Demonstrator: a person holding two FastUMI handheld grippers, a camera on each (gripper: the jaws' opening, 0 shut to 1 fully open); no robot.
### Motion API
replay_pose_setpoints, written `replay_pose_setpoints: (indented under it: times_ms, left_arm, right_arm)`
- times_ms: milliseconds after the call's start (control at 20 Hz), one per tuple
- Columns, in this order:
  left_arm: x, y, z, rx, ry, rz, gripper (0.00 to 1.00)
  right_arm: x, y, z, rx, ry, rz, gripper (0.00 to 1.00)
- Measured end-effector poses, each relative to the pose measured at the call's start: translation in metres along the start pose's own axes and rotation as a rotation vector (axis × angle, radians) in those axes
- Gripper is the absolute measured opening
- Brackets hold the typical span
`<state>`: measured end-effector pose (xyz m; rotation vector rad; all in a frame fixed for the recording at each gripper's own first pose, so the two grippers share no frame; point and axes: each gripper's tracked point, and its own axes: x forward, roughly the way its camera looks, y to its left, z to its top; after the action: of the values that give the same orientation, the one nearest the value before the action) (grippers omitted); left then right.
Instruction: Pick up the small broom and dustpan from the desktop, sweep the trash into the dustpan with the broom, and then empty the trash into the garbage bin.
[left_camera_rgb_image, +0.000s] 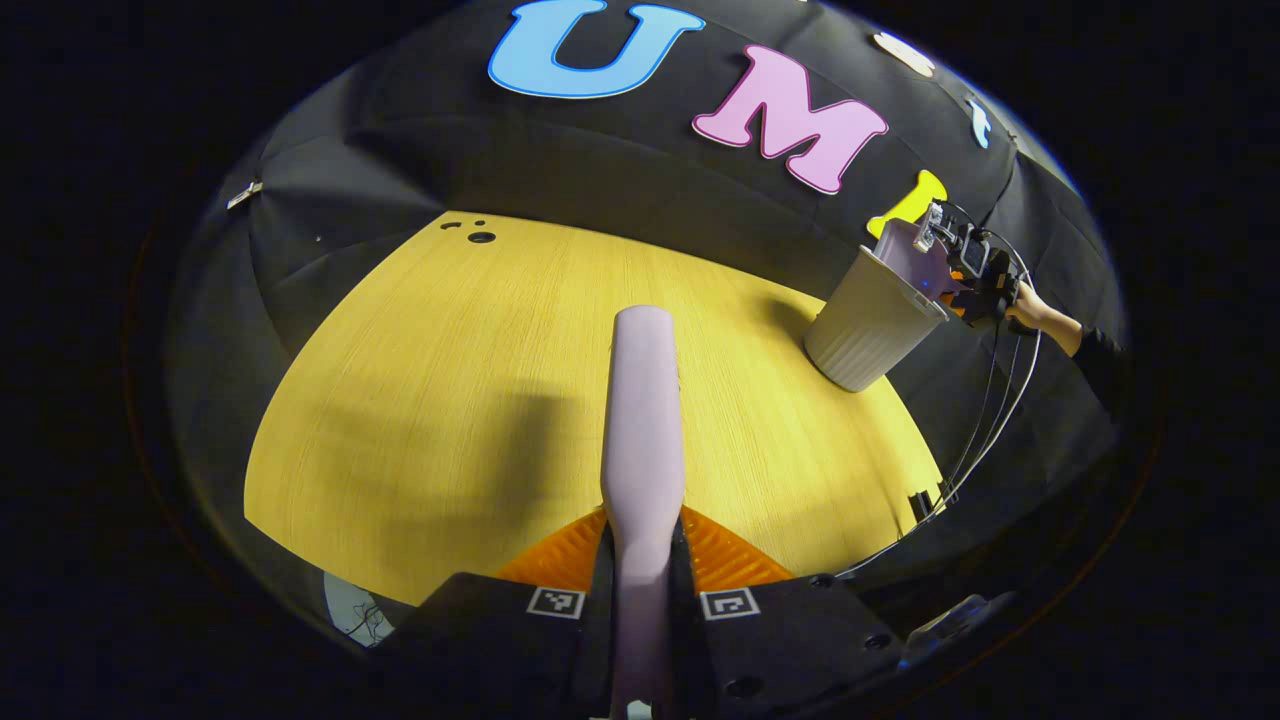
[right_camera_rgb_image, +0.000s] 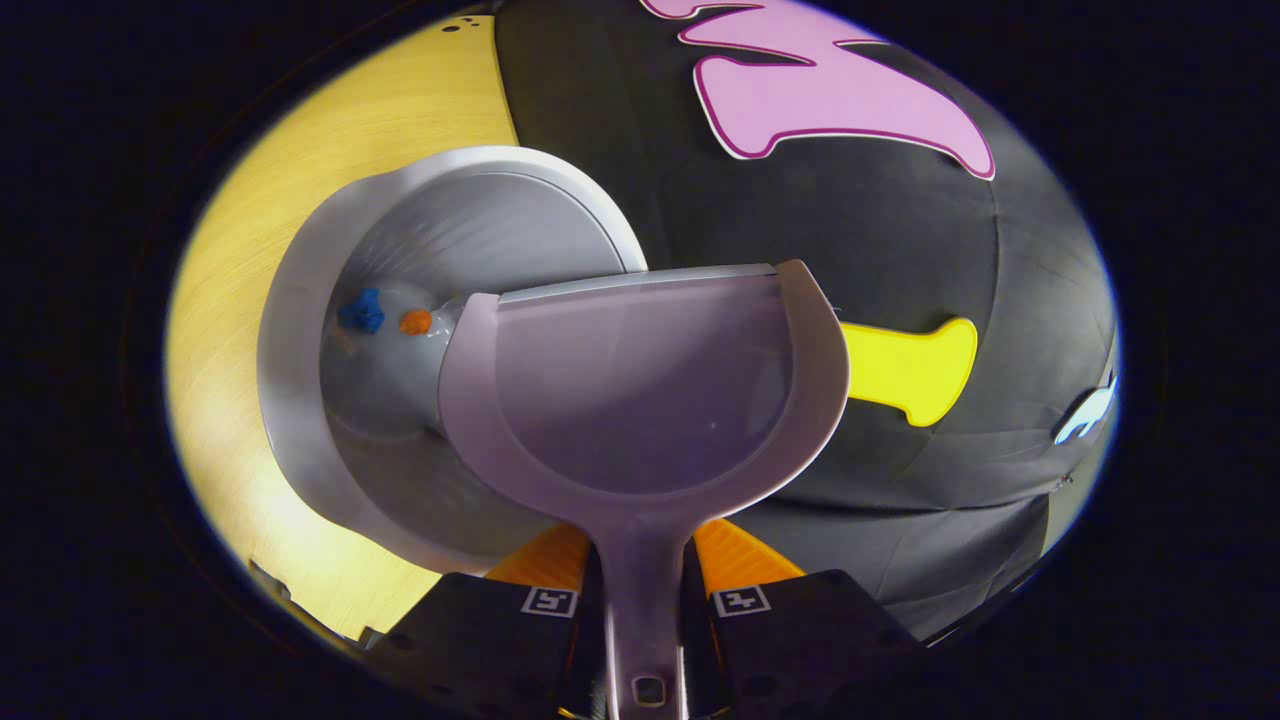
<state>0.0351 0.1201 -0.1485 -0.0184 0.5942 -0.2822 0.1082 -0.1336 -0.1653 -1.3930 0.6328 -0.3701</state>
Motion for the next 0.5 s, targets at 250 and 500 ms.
replay_pose_setpoints:
  times_ms: [250, 500]
  left_arm:
    - [0.000, 0.001, 0.003, 0.000, -0.009, 0.007, 0.27]
    - [-0.003, 0.001, 0.008, 0.015, -0.026, 0.007, 0.28]
  right_arm:
    - [-0.014, -0.012, -0.008, 0.168, 0.016, 0.031, 0.31]
    - [-0.019, -0.023, -0.010, 0.560, 0.030, 0.122, 0.31]
